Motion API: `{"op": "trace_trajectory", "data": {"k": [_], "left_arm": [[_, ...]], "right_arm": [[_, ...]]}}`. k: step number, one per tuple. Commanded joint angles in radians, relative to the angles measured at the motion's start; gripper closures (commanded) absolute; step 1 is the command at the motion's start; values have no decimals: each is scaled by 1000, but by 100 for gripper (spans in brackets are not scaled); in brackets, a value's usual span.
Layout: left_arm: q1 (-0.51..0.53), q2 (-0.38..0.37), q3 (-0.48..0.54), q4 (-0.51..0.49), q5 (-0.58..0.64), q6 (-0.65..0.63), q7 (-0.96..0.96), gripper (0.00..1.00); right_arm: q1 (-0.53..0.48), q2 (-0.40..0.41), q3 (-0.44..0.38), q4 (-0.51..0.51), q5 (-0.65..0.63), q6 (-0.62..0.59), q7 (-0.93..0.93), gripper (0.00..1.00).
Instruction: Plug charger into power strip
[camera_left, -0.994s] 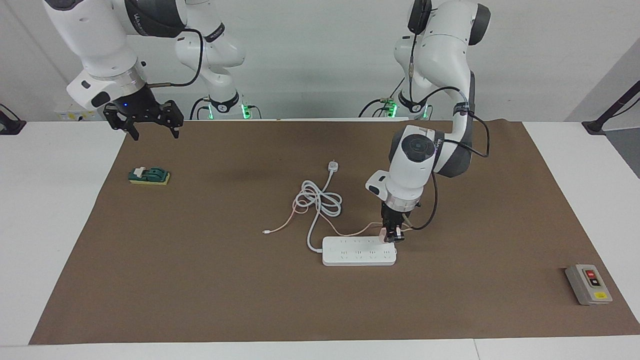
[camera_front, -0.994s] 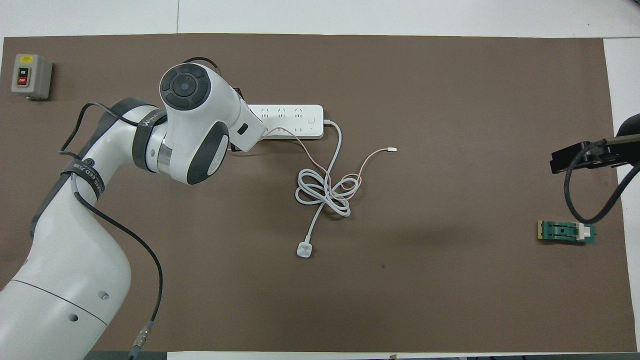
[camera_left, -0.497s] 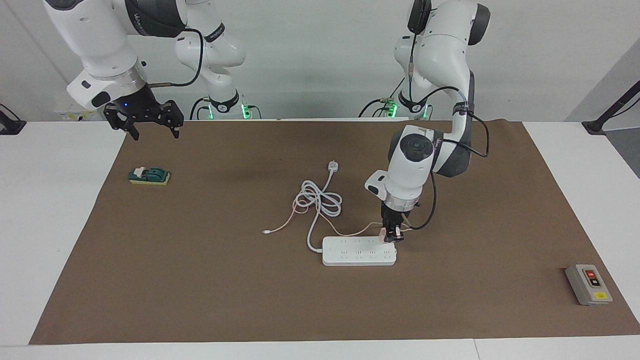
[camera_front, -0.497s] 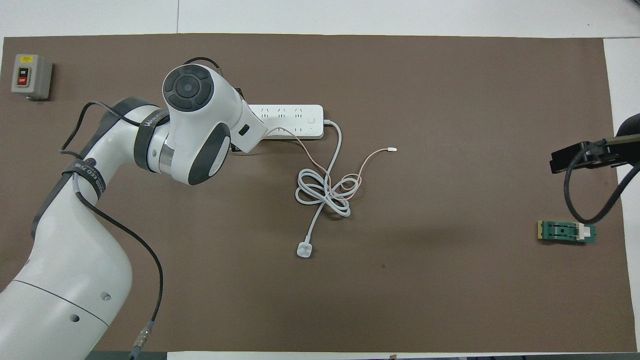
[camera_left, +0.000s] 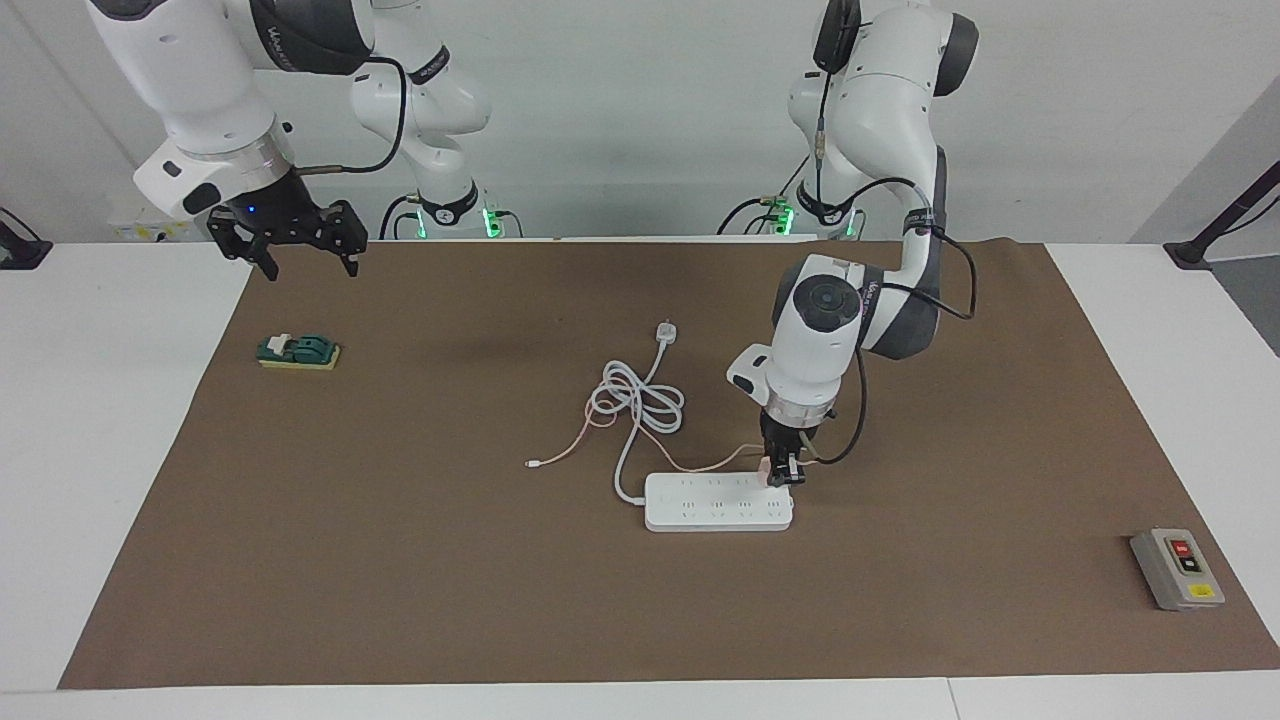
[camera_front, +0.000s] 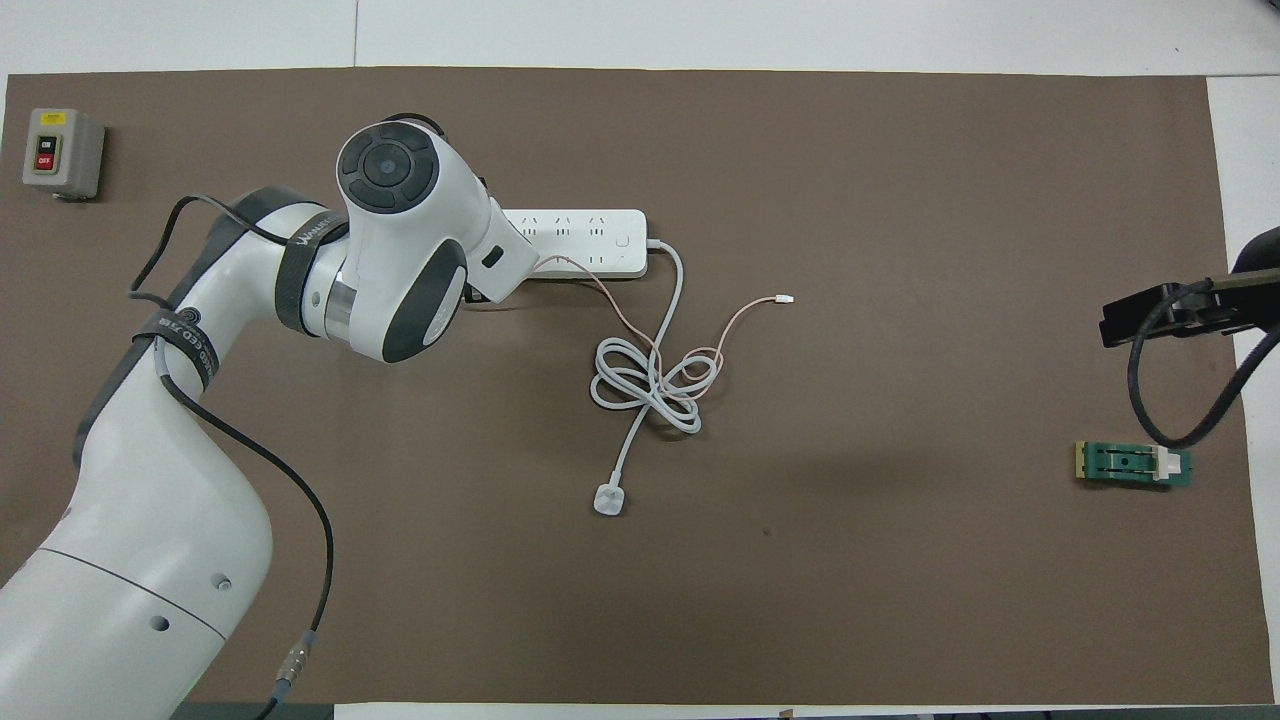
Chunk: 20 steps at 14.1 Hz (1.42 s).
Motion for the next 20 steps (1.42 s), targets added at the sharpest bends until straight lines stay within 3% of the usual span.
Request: {"op": "trace_trajectory", "data": {"k": [1, 4, 13, 20], "left_arm": [[4, 64, 0, 71, 9, -98, -12, 100], [26, 147, -28, 192, -25, -187, -7, 100], [29, 135, -29, 106, -16, -34, 48, 100], [40, 140, -26, 106, -14, -14, 46, 100]], "right_arm": [[-8, -12, 6, -5, -1, 9, -22, 0], [-8, -12, 6, -5, -1, 7, -22, 0], [-8, -17, 6, -7, -1, 6, -22, 0], [-9, -17, 6, -7, -1, 4, -23, 0]]}}
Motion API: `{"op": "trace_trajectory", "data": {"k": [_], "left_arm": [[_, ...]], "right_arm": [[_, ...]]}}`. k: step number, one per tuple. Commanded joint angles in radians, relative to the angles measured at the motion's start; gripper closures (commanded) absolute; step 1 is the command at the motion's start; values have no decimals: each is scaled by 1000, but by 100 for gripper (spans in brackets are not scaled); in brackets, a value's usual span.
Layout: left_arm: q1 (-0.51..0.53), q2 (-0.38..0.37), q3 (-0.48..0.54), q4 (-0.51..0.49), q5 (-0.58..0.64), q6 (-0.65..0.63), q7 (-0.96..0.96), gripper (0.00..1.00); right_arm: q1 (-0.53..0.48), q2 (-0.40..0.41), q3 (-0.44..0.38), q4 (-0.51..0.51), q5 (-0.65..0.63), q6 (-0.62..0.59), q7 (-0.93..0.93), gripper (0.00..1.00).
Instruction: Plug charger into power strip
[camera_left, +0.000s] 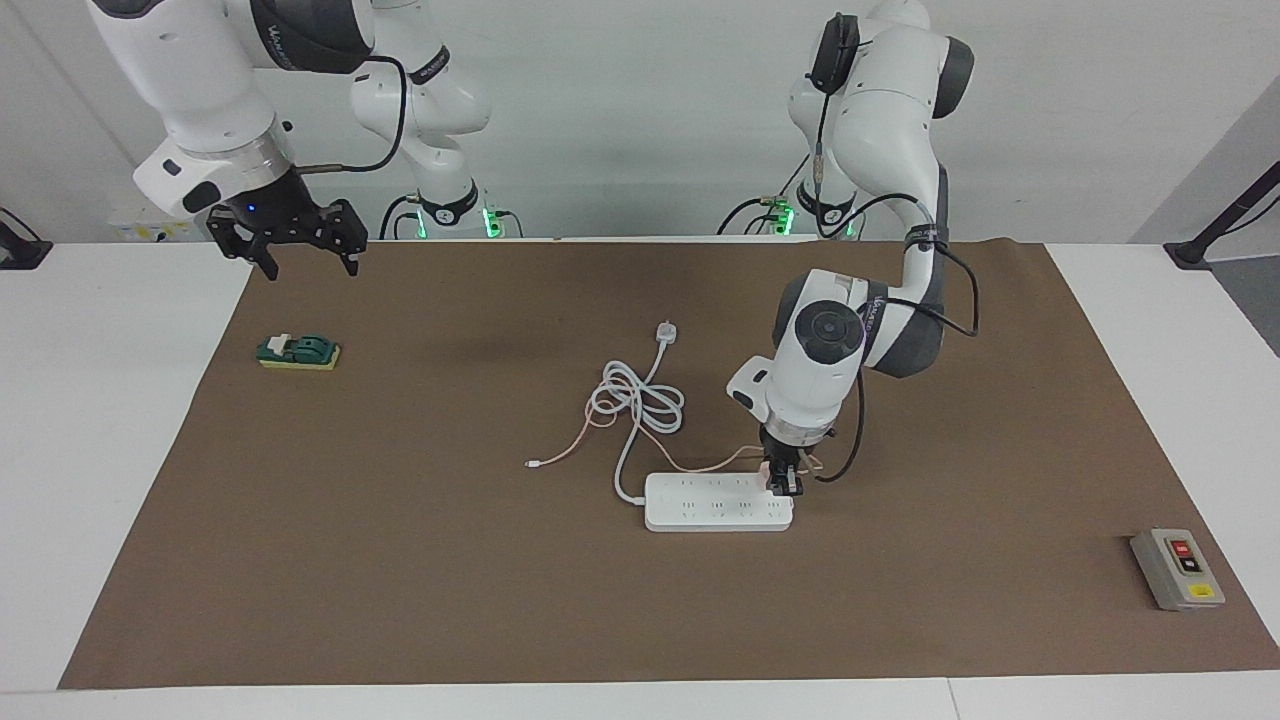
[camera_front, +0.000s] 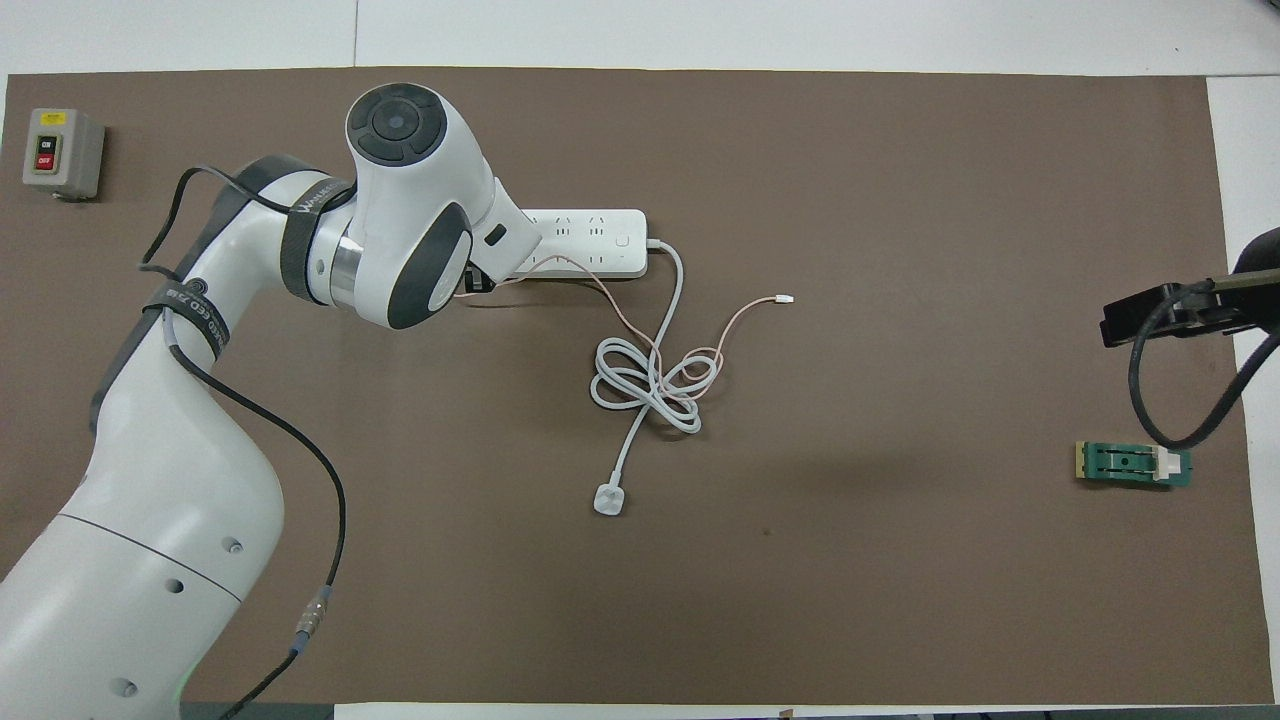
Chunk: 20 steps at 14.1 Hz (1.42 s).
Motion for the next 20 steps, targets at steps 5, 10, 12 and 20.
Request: {"op": "trace_trajectory", "data": {"k": [5, 10, 12, 20], "left_arm": [[23, 51, -7, -44, -4, 128, 8, 100], [24, -18, -1, -154, -5, 218, -1, 100], [24, -25, 0, -169, -4, 235, -2, 100], [54, -16, 9, -125, -36, 136, -13, 100]], "right_arm": [[-9, -15, 6, -7, -1, 4, -25, 0], [-8, -15, 6, -7, -1, 4, -23, 0], [-9, -15, 6, -7, -1, 4, -23, 0], [-9, -15, 7, -7, -1, 4, -23, 0]]}}
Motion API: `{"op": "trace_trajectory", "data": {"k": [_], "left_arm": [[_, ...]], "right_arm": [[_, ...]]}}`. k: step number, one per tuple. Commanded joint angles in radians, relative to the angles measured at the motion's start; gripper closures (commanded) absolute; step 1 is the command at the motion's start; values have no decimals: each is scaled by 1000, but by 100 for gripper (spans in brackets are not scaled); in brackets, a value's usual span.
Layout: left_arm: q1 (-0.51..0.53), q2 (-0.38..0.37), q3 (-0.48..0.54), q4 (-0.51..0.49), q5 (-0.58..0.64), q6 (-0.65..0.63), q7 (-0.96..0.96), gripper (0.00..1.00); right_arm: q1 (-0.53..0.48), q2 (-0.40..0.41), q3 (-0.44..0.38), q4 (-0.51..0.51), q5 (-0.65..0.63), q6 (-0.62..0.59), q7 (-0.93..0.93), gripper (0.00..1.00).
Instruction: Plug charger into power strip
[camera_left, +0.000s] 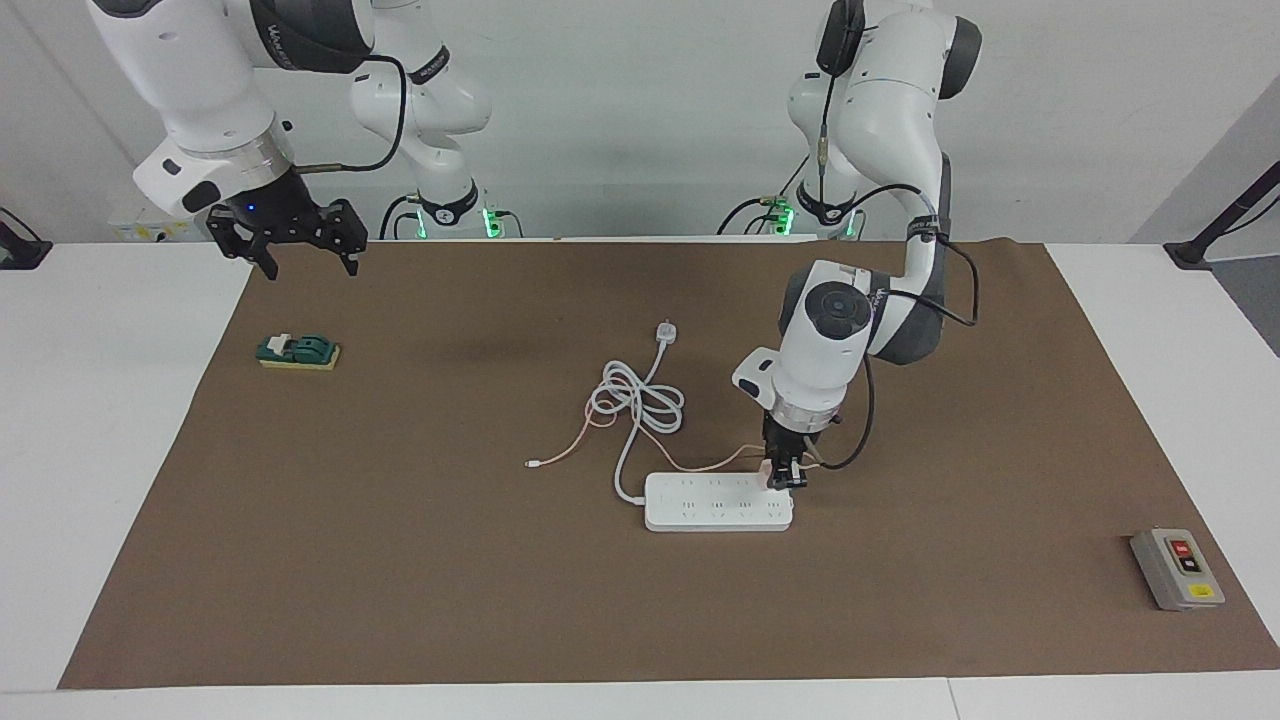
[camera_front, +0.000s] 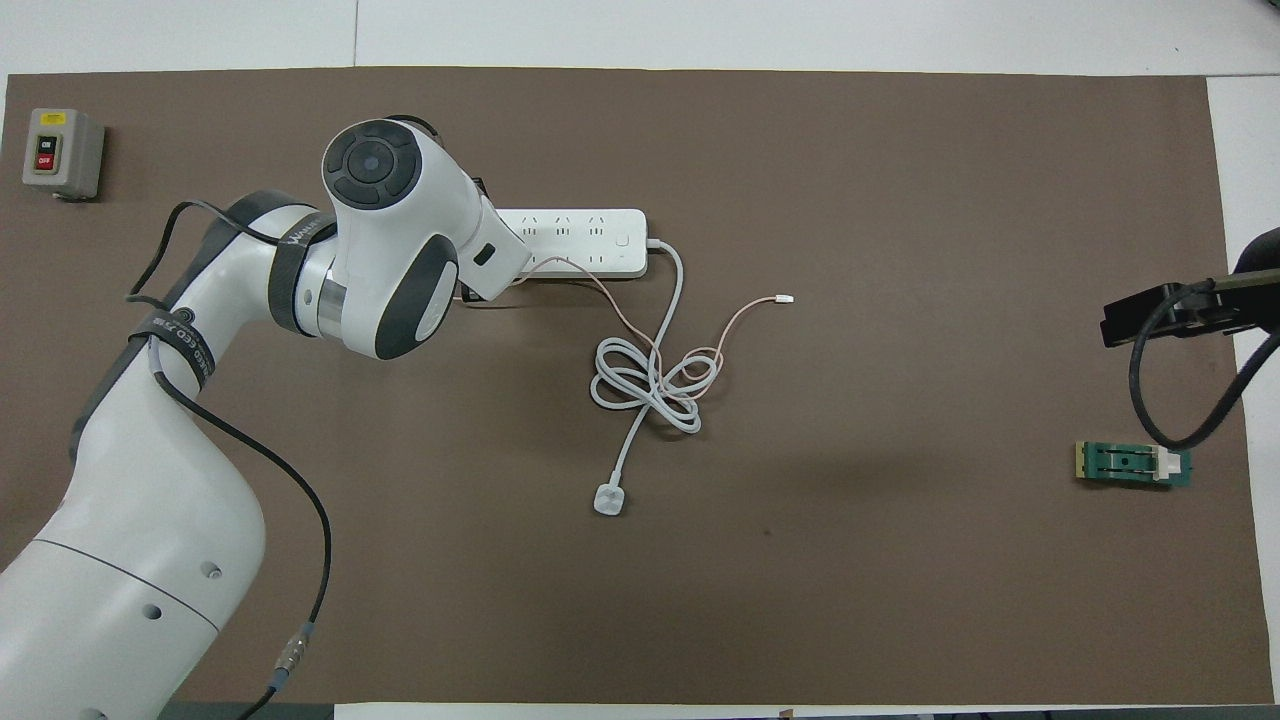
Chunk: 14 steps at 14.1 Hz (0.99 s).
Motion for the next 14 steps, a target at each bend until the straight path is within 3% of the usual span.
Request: {"op": "trace_trajectory", "data": {"k": [1, 8, 14], "left_arm": [[38, 90, 9, 69, -11, -87, -7, 100], [27, 127, 4, 124, 10, -193, -9, 100], [-12, 122, 6, 81, 88, -110, 0, 100]], "right_arm": [[-9, -14, 6, -7, -1, 4, -25, 0], [-8, -14, 7, -7, -1, 6, -23, 0], [-8, -14, 7, -7, -1, 6, -23, 0]]}}
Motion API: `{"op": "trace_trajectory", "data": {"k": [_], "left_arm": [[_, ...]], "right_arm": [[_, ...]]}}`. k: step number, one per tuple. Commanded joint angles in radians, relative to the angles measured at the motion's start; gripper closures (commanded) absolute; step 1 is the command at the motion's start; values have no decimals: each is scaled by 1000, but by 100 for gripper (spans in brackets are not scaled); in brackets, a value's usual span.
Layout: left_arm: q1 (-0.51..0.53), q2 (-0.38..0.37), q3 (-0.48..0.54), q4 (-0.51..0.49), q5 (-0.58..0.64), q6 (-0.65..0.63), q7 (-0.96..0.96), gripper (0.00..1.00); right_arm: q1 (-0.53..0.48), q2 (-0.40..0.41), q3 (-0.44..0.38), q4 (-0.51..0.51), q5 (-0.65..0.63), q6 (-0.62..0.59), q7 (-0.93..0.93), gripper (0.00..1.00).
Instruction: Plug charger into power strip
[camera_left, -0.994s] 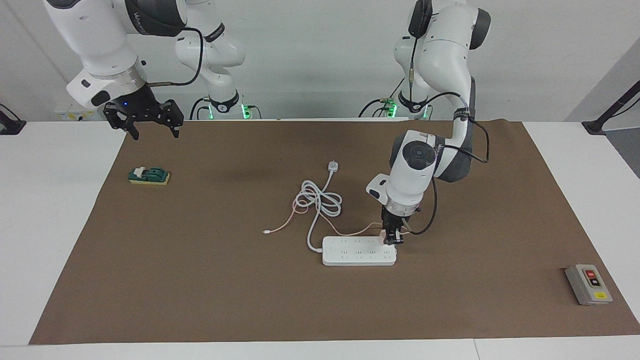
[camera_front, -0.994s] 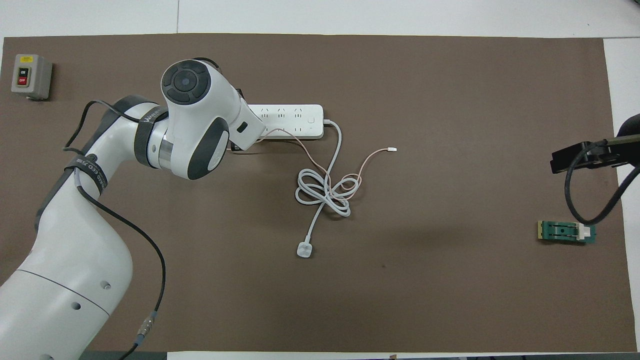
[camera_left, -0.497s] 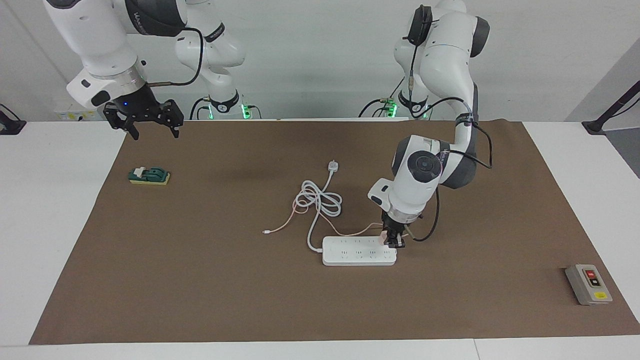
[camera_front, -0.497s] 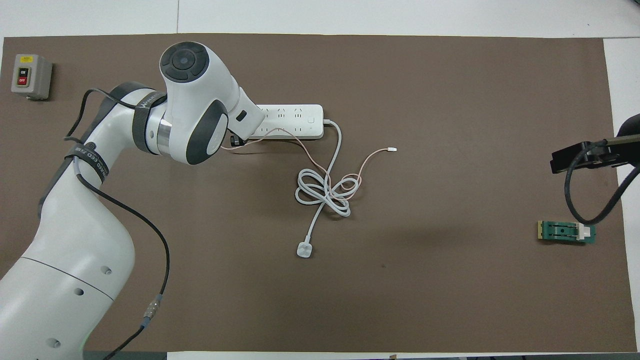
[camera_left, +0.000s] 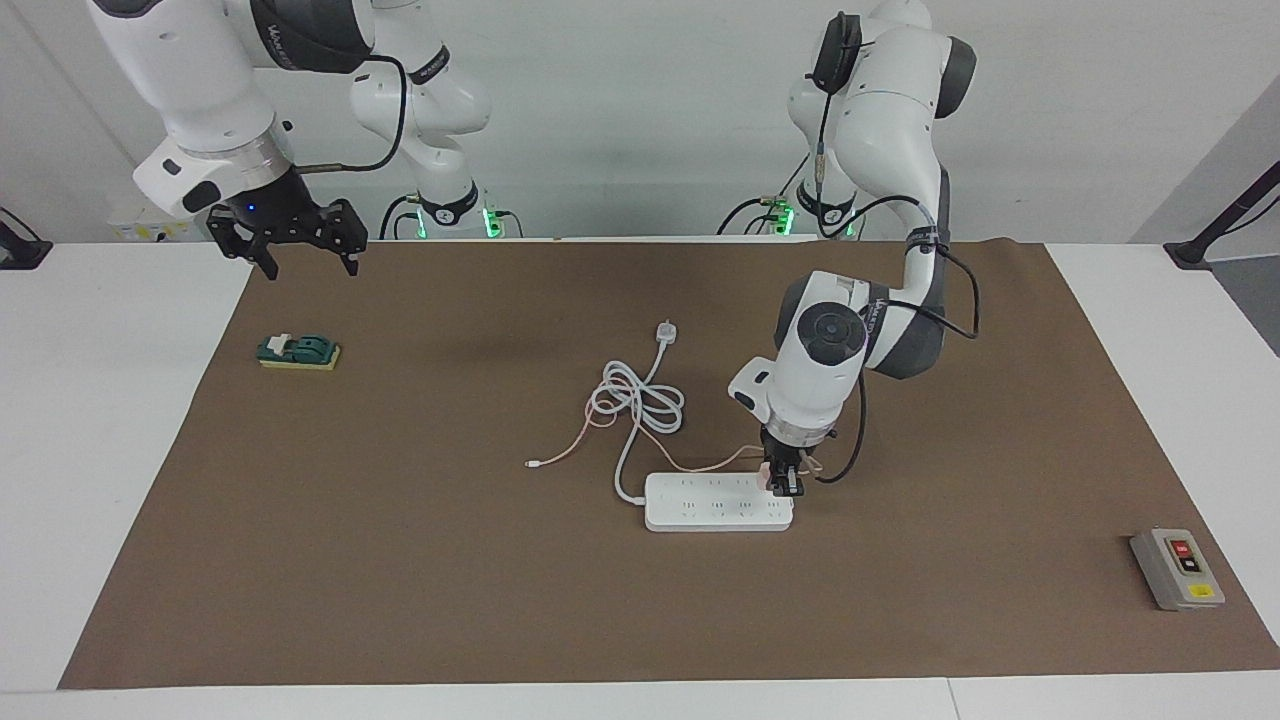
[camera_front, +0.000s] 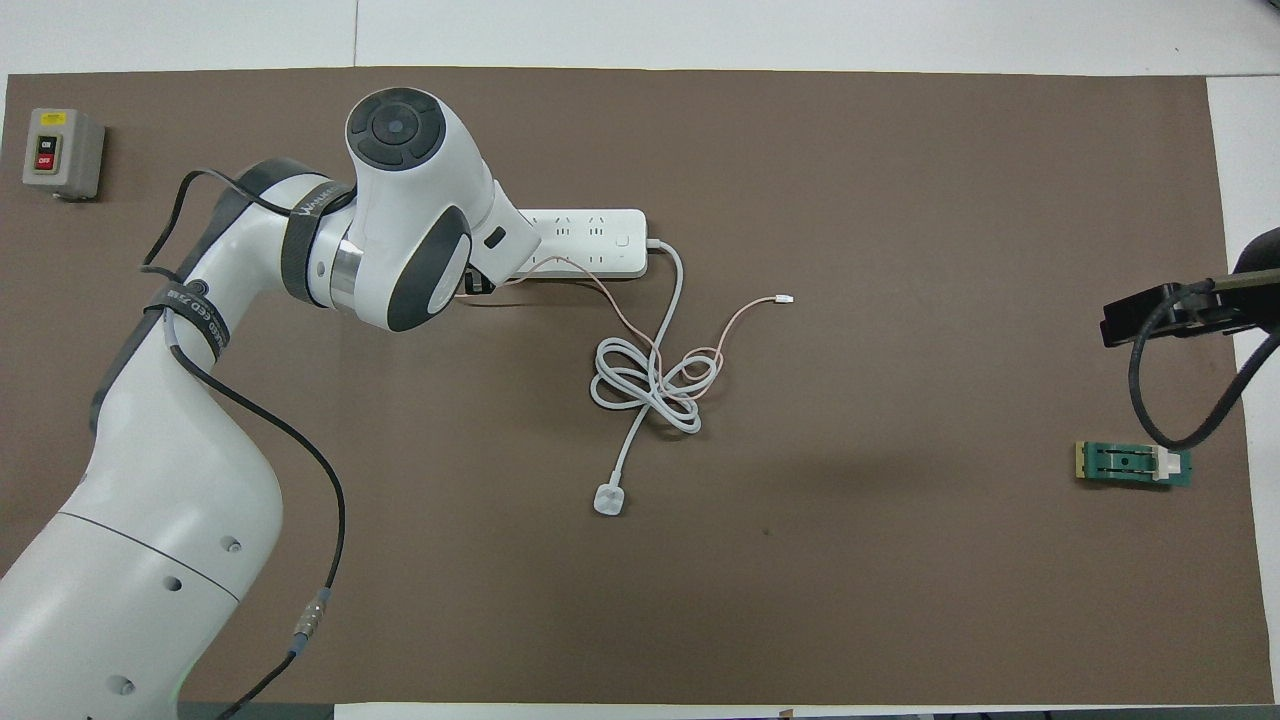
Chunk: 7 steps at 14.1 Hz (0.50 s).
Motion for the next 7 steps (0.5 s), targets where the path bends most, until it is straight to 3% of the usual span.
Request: {"op": "trace_trajectory", "data": {"k": [1, 7], "left_arm": [[-7, 46, 19, -56, 43, 37, -5, 100], [-4, 43, 18, -64, 41, 64, -12, 100]], "right_arm": [[-8, -14, 7, -7, -1, 6, -23, 0], [-8, -14, 7, -7, -1, 7, -23, 0]]}}
